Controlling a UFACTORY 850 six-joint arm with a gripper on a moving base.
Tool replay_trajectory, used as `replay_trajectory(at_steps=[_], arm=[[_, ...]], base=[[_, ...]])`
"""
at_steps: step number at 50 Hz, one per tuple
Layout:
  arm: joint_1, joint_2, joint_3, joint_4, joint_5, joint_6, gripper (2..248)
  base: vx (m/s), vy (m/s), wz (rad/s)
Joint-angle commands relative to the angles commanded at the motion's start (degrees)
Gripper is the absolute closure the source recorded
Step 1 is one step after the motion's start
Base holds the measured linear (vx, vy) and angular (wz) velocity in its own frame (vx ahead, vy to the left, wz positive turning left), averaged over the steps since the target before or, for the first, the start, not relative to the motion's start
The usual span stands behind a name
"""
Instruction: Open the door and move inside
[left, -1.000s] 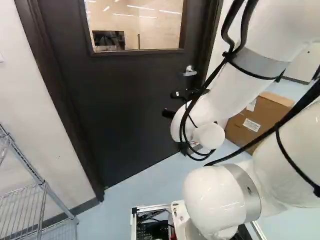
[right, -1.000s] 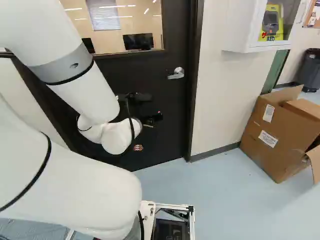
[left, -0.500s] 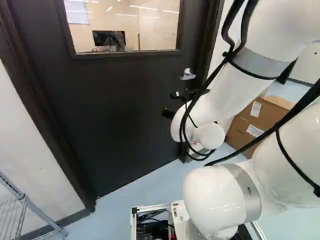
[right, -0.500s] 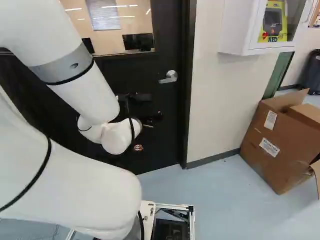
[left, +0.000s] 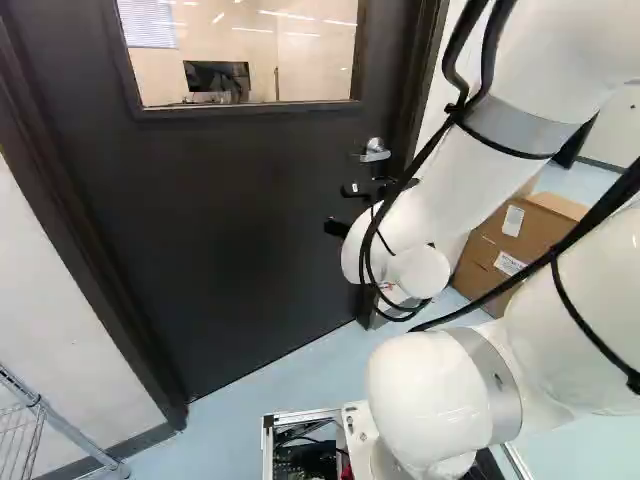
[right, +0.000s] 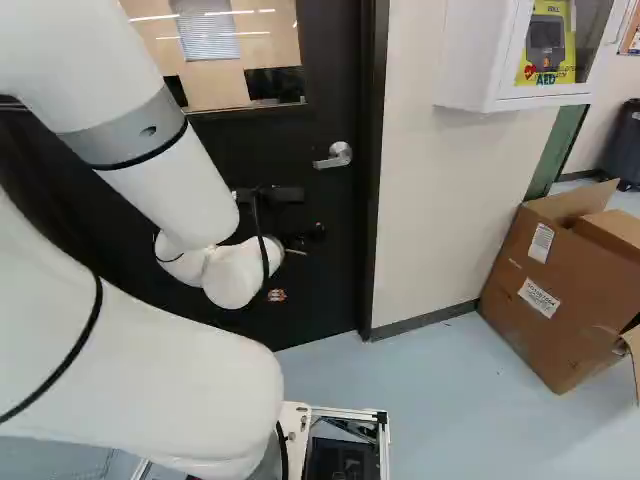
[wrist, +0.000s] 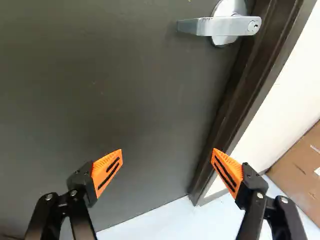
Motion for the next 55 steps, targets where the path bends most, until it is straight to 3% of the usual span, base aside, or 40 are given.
replay_trajectory(at_steps=[17,55], arm=[[-0.1,-2.4,-2.3,0.0,0.0,0.0,3],[-2.1,-3.3,-8.5,0.0,-0.2,0.0,3]], base=[[0.000,0.000,0.000],[0.000,0.000,0.000]])
